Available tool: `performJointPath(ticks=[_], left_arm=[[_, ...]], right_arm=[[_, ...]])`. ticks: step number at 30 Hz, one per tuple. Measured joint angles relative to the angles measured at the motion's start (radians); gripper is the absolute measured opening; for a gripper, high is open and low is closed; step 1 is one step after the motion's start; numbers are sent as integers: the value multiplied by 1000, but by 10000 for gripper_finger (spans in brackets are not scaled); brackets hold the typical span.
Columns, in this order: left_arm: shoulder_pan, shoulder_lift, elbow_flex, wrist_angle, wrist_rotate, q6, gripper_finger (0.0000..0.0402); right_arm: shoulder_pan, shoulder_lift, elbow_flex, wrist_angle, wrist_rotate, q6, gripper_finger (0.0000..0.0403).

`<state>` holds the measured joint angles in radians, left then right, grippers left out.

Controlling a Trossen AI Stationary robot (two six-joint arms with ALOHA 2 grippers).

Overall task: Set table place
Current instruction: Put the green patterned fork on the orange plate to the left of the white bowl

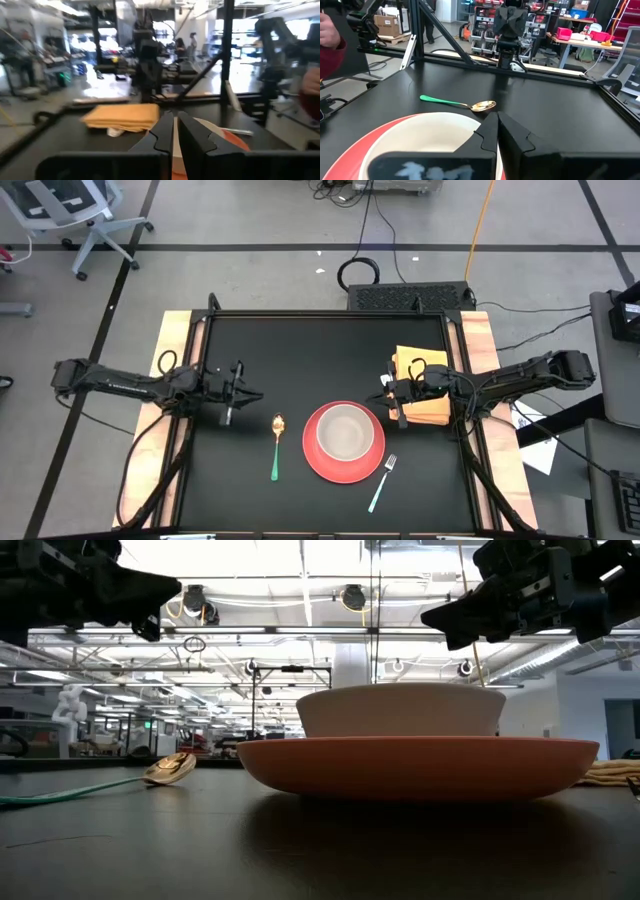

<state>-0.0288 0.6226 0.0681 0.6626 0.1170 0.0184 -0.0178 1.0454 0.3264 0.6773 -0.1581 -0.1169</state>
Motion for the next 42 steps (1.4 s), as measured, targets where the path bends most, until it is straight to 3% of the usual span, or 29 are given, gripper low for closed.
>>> performJointPath(ticks=[5,18,35,42], left_arm=[[0,56,0,63,106,-27,31],[-13,167,7,223,143,-21,31],[-125,393,176,211,144,40,31],[-170,477,265,134,146,89,31]], right_arm=[[0,0,0,0,0,0,0],[0,0,0,8,0,-2,0],[0,0,0,7,0,-3,0],[0,0,0,7,0,-2,0]])
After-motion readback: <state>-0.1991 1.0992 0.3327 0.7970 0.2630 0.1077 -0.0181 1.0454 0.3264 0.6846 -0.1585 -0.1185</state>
